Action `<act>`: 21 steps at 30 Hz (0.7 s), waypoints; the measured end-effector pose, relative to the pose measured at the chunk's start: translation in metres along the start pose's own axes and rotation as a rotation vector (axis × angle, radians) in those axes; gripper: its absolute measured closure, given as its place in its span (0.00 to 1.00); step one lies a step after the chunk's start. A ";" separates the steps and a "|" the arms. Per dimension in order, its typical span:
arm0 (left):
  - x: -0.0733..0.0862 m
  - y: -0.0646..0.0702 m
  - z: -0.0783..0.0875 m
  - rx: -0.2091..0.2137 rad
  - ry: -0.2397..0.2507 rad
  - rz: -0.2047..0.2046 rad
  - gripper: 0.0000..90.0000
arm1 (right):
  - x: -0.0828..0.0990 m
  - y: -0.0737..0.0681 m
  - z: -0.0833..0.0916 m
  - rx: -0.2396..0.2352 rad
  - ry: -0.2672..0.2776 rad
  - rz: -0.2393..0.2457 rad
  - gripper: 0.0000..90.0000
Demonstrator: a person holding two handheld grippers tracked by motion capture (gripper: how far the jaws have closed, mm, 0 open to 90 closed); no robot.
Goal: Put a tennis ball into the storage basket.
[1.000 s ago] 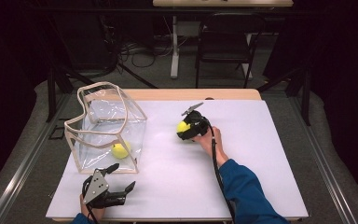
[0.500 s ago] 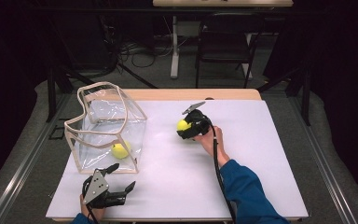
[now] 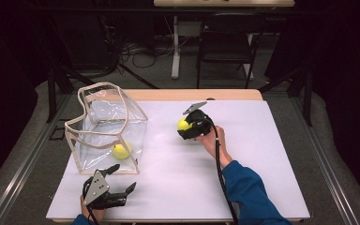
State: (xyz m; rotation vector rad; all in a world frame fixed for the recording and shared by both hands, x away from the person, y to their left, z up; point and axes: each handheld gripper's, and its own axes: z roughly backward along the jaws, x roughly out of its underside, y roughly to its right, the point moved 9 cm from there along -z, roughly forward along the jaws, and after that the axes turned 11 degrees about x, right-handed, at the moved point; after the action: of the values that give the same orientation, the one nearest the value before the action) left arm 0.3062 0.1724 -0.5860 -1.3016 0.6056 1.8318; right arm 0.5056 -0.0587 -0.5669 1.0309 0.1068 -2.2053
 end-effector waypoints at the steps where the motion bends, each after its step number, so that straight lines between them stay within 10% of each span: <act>1: 0.000 0.000 0.000 -0.001 0.000 0.000 0.18 | 0.000 0.000 0.001 0.000 0.002 0.001 0.28; 21: 0.000 0.000 0.000 0.000 -0.001 0.001 0.18 | -0.005 0.000 0.016 0.006 0.044 0.012 0.28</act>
State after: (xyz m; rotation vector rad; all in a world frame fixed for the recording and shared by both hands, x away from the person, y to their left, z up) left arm 0.3065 0.1726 -0.5863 -1.3000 0.6059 1.8338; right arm 0.4975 -0.0611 -0.5523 1.0804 0.1139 -2.1745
